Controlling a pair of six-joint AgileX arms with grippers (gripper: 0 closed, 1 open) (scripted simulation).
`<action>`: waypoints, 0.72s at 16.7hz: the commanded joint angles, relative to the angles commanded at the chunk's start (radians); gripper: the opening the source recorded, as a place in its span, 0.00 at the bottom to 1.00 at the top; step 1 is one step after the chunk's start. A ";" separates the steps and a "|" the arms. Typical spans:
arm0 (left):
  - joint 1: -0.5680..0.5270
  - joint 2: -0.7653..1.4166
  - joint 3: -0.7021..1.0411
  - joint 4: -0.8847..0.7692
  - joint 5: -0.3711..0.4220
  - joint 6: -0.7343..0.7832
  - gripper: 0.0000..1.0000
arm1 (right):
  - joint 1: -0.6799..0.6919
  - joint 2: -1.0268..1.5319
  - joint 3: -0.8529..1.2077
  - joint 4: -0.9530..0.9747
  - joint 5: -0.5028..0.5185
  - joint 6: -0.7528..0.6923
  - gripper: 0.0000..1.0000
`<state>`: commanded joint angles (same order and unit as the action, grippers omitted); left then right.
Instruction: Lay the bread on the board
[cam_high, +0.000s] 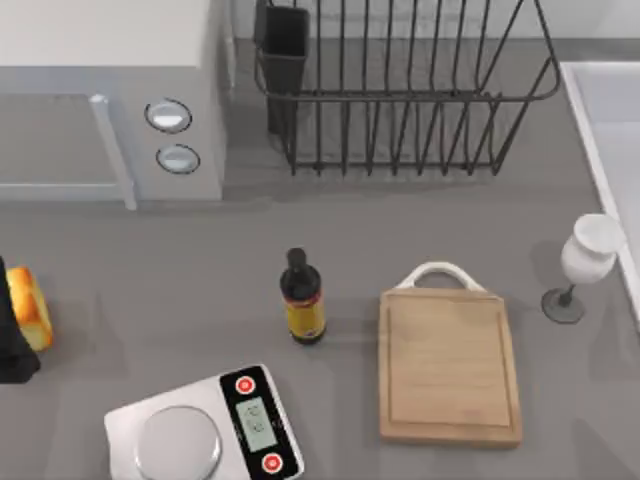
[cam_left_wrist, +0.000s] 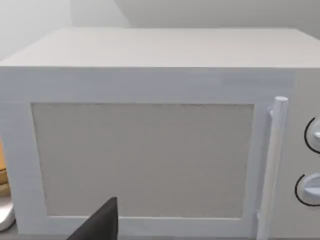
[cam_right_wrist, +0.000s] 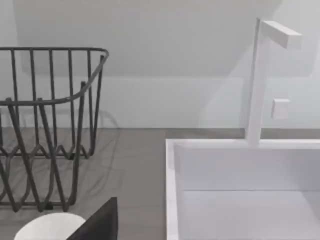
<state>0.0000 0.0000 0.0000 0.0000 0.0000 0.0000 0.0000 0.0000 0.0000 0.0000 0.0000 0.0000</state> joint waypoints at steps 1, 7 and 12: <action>0.000 0.000 0.000 0.000 0.000 0.000 1.00 | 0.000 0.000 0.000 0.000 0.000 0.000 1.00; 0.009 0.161 0.147 -0.119 -0.003 0.146 1.00 | 0.000 0.000 0.000 0.000 0.000 0.000 1.00; 0.021 0.585 0.444 -0.372 -0.002 0.456 1.00 | 0.000 0.000 0.000 0.000 0.000 0.000 1.00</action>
<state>0.0207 0.5854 0.4444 -0.3725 -0.0019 0.4558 0.0000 0.0000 0.0000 0.0000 0.0000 0.0000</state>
